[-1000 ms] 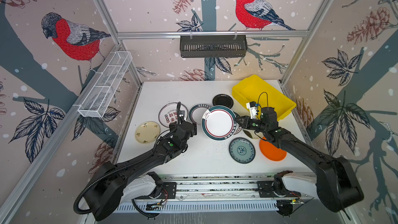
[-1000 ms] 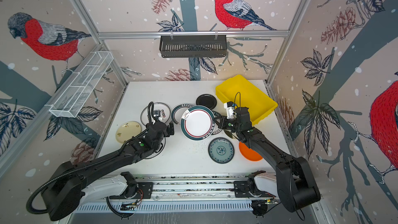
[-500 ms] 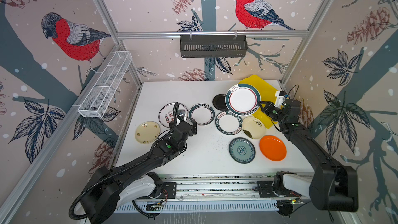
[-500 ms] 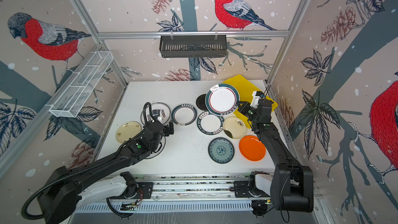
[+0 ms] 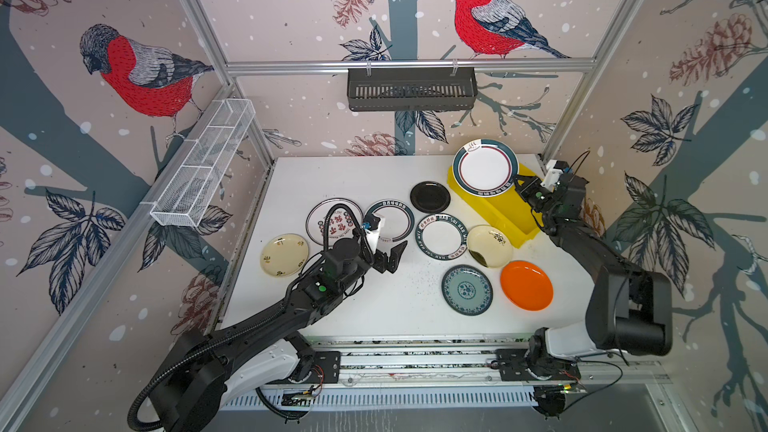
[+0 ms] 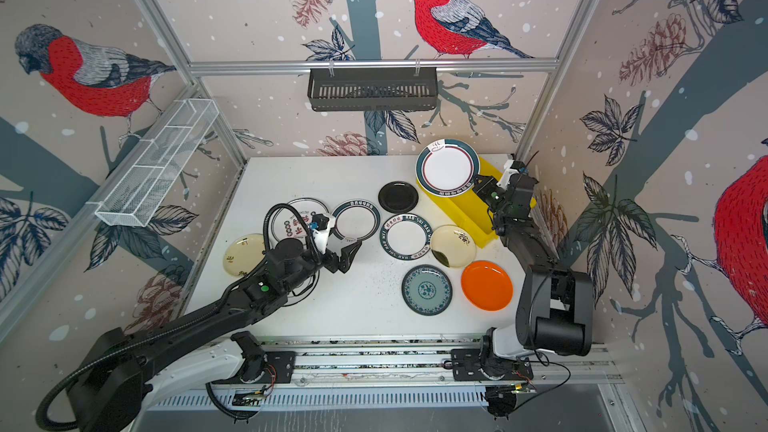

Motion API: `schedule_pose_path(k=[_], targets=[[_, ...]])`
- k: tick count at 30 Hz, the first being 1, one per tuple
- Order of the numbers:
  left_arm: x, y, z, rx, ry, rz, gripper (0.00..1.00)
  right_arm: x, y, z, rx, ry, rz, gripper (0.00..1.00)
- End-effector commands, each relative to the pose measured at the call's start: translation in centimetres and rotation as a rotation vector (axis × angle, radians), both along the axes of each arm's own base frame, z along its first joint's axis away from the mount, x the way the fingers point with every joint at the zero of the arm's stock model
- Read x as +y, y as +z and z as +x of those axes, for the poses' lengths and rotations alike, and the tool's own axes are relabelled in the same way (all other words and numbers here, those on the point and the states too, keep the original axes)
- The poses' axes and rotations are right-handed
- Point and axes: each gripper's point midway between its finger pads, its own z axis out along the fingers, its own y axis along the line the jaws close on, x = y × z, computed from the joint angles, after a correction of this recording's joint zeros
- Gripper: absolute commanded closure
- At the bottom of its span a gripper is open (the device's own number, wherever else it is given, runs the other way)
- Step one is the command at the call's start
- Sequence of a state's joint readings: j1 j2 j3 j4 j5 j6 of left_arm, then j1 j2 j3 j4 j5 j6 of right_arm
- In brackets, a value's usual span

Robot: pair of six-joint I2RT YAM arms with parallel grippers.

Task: Place the plates into the plastic bin on the countertop
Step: 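Lift the plate and carry it into the yellow bin with the right gripper, then lower the plate into the bin and open the right gripper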

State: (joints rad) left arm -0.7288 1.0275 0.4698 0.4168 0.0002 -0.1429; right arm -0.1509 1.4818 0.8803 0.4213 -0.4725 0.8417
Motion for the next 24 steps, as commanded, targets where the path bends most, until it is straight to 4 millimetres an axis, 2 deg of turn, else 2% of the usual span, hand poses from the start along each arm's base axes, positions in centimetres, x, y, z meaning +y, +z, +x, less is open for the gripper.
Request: schedule_pose_path(k=[1,7,11,15,24], targets=[[-0.9,1.7,-0.2,-0.047,-0.052,-0.021,0.02,-1.9,1.9,1.7,-0.083,-0.083,0.019,1.0],[0.2,1.9,0.5,-0.053,0.023,-0.005,0.02,-3.6,0.0,4.3,-0.032,-0.146,-0.013,1.0],[0.6,2.2,0.8,-0.064,0.047,-0.007,0.02,-4.9,-2.3,5.8,0.05,-0.2,-0.037,1.0],[0.6,2.3,0.9,-0.063,0.056,-0.011,0.02,-6.1,-4.9,6.3,0.137,-0.26,-0.061,1.0],[1.0,1.7,1.3,-0.051,0.087,0.006,0.02,-6.7,-9.7,7.0,0.318,-0.297,-0.141,1.0]])
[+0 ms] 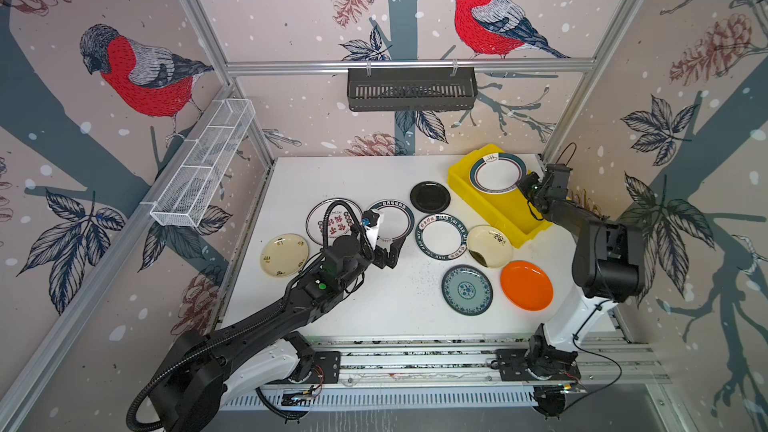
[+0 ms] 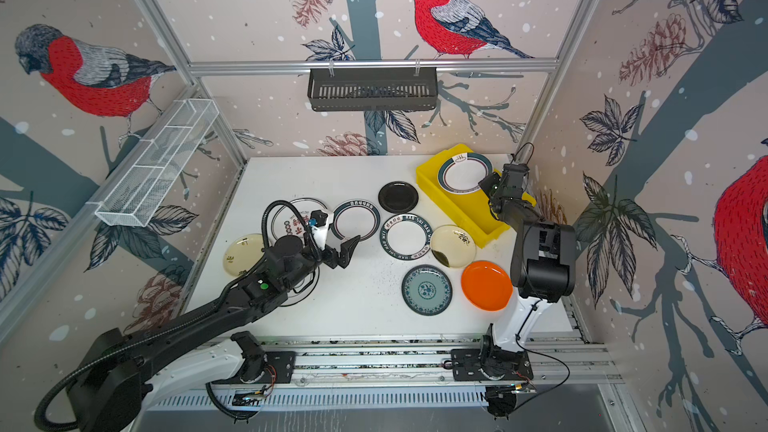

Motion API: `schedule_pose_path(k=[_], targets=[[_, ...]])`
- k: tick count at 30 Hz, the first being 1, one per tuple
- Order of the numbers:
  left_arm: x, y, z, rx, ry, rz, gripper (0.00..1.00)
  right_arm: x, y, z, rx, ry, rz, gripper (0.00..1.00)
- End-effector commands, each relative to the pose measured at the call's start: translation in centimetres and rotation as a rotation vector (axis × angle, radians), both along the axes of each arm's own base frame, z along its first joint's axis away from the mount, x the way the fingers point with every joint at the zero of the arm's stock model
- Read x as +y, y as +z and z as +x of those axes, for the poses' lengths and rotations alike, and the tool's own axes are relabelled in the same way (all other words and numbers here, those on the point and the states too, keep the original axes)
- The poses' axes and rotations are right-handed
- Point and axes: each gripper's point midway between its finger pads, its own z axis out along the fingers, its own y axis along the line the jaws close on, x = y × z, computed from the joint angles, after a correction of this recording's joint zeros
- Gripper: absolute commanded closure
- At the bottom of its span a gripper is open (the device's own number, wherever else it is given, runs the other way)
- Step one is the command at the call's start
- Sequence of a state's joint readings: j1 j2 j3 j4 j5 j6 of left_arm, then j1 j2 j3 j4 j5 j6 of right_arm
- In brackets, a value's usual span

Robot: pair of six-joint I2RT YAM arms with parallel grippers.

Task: Place the plates into the plastic bin on the countertop
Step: 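Lower the plate into the bin and open the right gripper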

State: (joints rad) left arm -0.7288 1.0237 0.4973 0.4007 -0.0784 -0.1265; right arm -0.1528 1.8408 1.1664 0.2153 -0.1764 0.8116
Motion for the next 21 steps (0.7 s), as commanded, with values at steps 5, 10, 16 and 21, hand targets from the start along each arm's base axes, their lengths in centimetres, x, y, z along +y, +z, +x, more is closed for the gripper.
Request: schedule_pose_path(k=[5,10,16,21], targets=[[0.5,0.7,0.3,-0.025,0.034,-0.01,0.02,-0.3,-2.4,1.0,0.114,-0.014,-0.04,1.0],[1.0,0.4,0.5,-0.017,0.064,-0.005,0.02,0.0,-4.6,2.0,0.217,-0.013,-0.098,1.0],[1.4,0.4,0.3,-0.012,0.073,-0.004,0.02,0.4,-6.7,1.9,0.246,-0.005,-0.082,0.99],[1.9,0.4,0.2,-0.014,0.094,-0.008,0.02,1.0,-6.4,2.0,0.241,0.011,-0.097,0.67]])
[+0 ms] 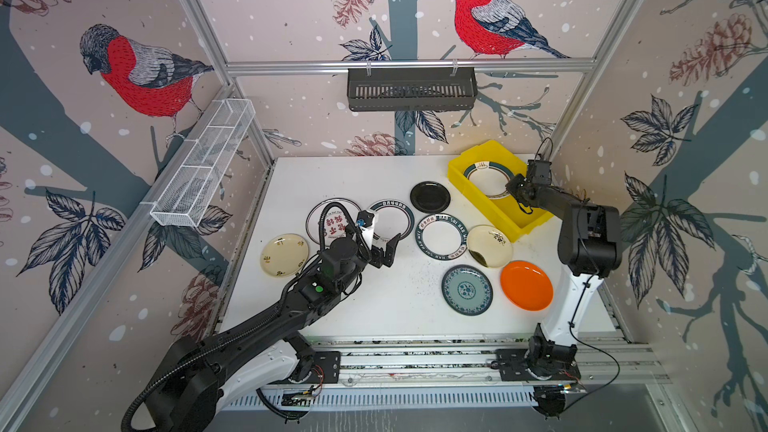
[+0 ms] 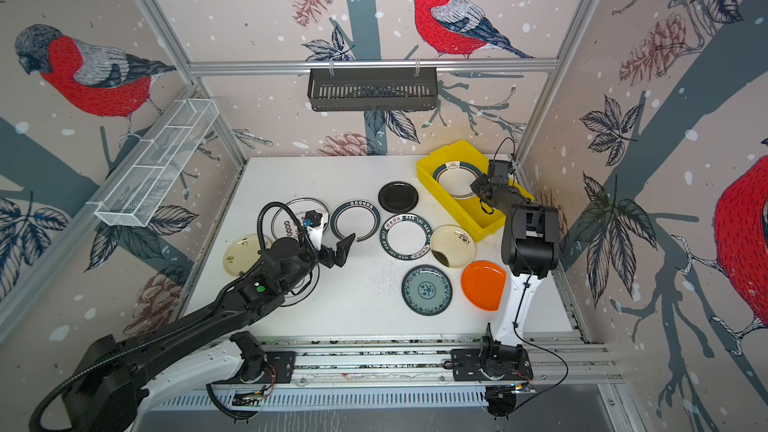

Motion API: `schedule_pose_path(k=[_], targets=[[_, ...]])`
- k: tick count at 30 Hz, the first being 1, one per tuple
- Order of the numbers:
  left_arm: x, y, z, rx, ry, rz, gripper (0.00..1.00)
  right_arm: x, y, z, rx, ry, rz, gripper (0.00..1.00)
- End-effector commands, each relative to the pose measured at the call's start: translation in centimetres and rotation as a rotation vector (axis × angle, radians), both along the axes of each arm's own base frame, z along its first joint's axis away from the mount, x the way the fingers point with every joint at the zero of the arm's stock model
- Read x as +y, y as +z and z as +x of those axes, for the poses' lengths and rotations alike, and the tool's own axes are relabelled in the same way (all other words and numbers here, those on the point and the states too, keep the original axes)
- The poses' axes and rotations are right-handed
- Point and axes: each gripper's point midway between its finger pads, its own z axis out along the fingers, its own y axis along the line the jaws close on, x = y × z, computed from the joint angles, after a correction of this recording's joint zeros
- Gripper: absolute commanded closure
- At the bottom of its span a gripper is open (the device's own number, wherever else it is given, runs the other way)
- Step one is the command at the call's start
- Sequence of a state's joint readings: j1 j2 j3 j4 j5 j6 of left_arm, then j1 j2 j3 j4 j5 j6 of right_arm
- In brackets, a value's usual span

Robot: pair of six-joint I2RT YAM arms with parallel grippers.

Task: Place the plates into the plastic bin on the countertop
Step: 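Lower the plate into the bin and open the right gripper, then move the right gripper back to the next green-rimmed white plate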

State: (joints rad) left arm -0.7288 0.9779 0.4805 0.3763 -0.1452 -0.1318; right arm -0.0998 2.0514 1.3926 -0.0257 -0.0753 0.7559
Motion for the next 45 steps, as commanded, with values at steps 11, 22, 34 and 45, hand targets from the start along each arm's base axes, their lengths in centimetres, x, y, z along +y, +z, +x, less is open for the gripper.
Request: schedule_pose_path(k=[11,22,34,45], targets=[[0.6,0.1,0.4,-0.003,0.042,-0.008,0.02,1.5,5.7,-0.5,-0.072,0.07,-0.156,0.42],[3.4,-0.2,1.8,0.08,0.24,0.025,0.02,8.9,11.1,-9.1,-0.161,0.316,-0.149,0.37],[6.6,-2.5,2.0,0.189,0.444,-0.001,0.02,21.9,9.9,-21.4,-0.203,0.795,0.048,0.3],[7.8,-1.7,1.7,0.214,0.5,-0.036,0.02,33.0,7.9,-19.7,-0.243,0.987,0.284,0.38]])
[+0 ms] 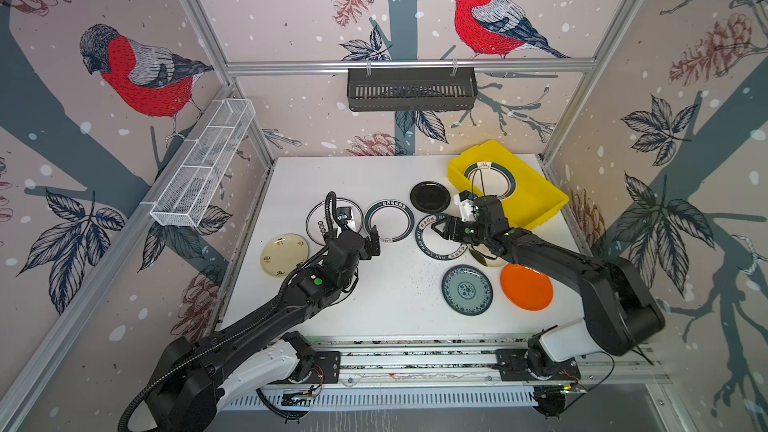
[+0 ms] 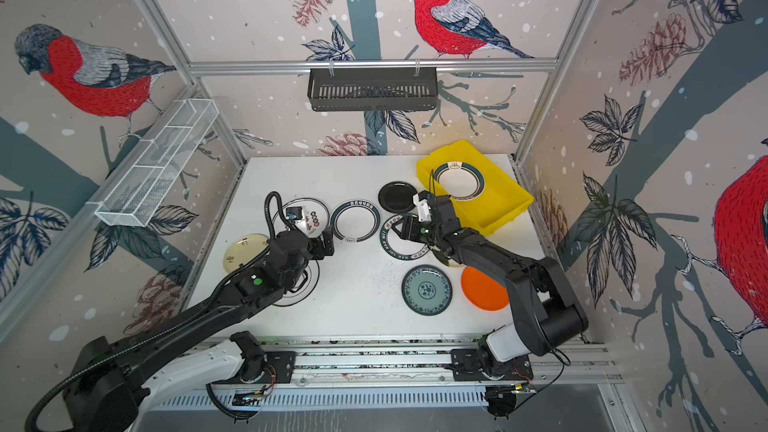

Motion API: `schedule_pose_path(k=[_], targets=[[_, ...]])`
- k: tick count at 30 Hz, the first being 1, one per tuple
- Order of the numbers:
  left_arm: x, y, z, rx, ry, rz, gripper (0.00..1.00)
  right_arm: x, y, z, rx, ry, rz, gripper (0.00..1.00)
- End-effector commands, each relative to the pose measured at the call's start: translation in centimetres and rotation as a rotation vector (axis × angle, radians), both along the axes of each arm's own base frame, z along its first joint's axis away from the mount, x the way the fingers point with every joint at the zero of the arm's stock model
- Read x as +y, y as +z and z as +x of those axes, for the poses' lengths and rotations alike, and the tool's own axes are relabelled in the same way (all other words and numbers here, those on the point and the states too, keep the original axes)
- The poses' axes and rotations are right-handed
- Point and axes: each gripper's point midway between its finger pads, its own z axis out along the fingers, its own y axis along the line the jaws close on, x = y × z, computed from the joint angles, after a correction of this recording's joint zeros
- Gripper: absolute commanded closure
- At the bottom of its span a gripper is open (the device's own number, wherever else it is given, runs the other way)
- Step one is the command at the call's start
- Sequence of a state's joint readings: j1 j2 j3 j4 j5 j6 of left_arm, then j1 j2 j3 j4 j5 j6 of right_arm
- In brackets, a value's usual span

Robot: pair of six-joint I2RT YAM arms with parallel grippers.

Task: Place the plates into the plastic bin on the countertop
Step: 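Move the right gripper back to the next green-rimmed white plate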

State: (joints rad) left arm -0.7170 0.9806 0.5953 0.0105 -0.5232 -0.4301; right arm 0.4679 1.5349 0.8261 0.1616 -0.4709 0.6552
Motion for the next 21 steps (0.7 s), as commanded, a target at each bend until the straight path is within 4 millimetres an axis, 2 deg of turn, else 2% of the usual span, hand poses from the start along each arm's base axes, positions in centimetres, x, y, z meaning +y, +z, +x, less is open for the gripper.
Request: schedule_pose_path(k=[1,3,6,9,16,21], targets=[[0.8,0.5,-0.1,-0.002,0.046,-0.03,0.02,4.0,2.2,1.4,-0.066,0.07,0.114,0.38],[1.0,0.5,-0.2,-0.003,0.049,-0.039,0.02,5.3,1.4,2.0,-0.05,0.076,0.102,0.39],[1.1,0.4,-0.3,0.0,0.047,-0.042,0.02,6.2,-0.9,3.2,-0.038,0.04,-0.005,0.4],[1.2,0.3,-0.4,0.003,0.047,-0.039,0.02,6.2,-2.9,4.4,-0.045,0.009,-0.129,0.42],[1.1,0.3,-0.4,-0.001,0.037,-0.033,0.02,6.3,-5.9,6.6,-0.028,-0.019,-0.228,0.45],[0.7,0.2,-0.3,0.001,0.017,-0.032,0.02,6.0,-6.9,8.3,-0.022,-0.032,-0.268,0.5]])
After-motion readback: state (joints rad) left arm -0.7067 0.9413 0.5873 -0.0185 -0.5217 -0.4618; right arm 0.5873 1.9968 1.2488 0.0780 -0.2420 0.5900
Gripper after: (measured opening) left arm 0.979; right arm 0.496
